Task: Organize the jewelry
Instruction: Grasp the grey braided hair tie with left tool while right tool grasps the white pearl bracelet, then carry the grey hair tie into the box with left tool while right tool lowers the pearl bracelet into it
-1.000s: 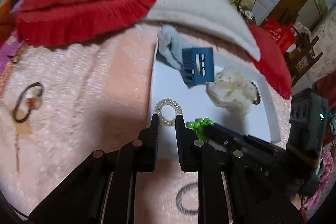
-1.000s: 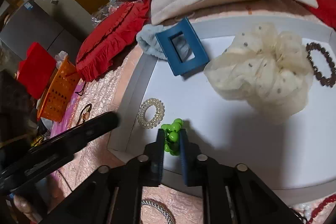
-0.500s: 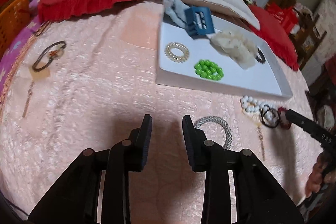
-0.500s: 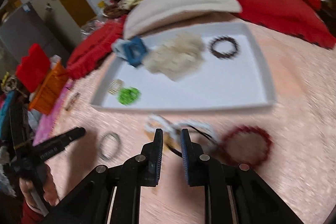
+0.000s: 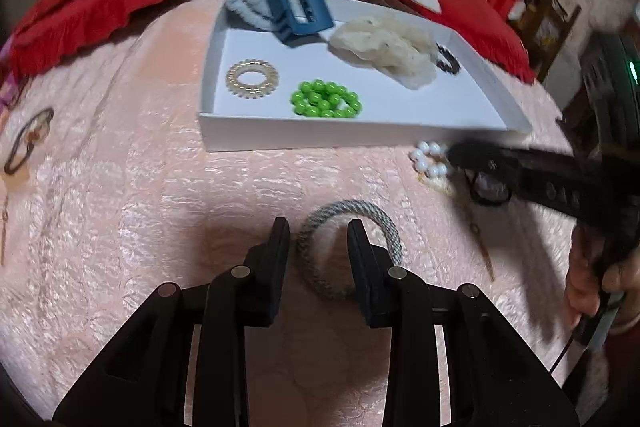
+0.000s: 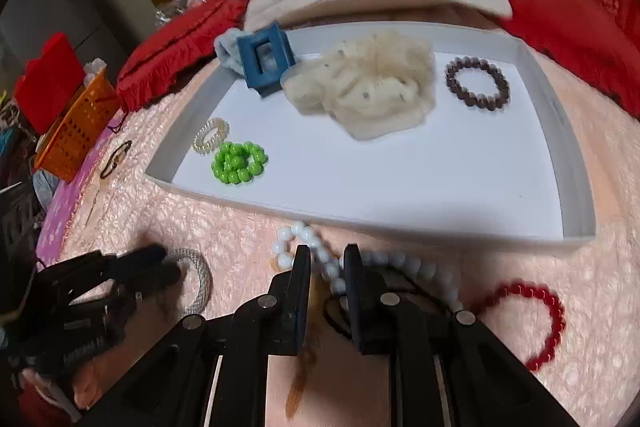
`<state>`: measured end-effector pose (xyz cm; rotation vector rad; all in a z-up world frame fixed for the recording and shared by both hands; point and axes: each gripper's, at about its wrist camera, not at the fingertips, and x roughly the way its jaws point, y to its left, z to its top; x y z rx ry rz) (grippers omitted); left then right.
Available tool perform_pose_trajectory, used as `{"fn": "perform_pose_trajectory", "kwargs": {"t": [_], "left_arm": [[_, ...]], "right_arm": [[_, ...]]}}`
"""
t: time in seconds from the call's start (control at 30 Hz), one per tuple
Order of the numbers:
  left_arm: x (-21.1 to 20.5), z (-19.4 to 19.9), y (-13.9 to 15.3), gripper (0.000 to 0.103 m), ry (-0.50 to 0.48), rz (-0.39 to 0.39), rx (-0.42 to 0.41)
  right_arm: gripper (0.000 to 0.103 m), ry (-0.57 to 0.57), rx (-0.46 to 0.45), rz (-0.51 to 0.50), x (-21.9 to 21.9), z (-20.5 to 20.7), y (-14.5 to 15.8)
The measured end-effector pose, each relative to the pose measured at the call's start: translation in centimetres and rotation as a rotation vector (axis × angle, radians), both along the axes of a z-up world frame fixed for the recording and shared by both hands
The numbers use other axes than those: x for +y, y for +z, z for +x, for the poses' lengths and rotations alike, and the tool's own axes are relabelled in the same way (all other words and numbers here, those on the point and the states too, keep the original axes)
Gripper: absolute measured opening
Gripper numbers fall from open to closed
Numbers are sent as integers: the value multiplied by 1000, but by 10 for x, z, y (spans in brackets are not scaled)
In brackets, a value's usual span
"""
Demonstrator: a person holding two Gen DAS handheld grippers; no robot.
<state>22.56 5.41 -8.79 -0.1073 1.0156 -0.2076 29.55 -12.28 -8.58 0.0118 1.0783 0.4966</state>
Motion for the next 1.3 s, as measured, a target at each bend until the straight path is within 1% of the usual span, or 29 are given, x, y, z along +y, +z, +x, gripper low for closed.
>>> {"fn": "perform_pose_trajectory", "kwargs": {"t": [0.03, 0.07, 0.1, 0.17, 0.2, 0.3, 0.37, 0.43, 0.57, 0.63, 0.7, 0.9, 1.13, 1.23, 1.3], "left_arm": [[-4, -1, 0, 6, -7, 25, 1], [-8, -3, -1, 6, -19, 42, 4], [-11, -4, -1, 6, -28, 39, 3], [-12, -5, -2, 6, -46, 7, 20], [-12, -6, -1, 6, -51, -4, 26], [-11, -11, 3, 6, -55, -10, 20], [-8, -14, 6, 6, -50, -22, 17], [-3, -17, 10, 6, -41, -27, 6], [6, -20, 18, 6, -17, -43, -18], [11, -20, 21, 6, -5, -52, -25], [14, -20, 23, 6, 5, -56, -31], [24, -22, 31, 6, 34, -66, -54], [36, -29, 41, 6, 65, -94, -84], [42, -30, 45, 6, 83, -112, -91], [46, -30, 47, 6, 93, -123, -95]], "right_arm": [[16, 7, 4, -2, 2, 1, 0], [16, 11, 4, -2, 3, 2, 0], [16, 18, 3, -8, 4, 1, 0], [16, 29, 2, -10, 6, -1, 1], [16, 38, 18, -4, 7, -3, 0], [16, 51, 16, -9, 10, -9, 0], [16, 55, 37, -20, 12, -11, -5], [16, 48, 25, -38, 13, -12, -7], [16, 26, 26, -30, 16, -7, -7], [9, 23, 29, -19, 17, -8, -4], [9, 24, 26, -2, 17, -11, 2], [9, 5, -28, 69, 10, -23, 38], [9, -39, -103, 196, -4, -26, 98], [9, -48, -128, 225, -3, -22, 118], [9, -51, -152, 219, -1, -18, 127]]}}
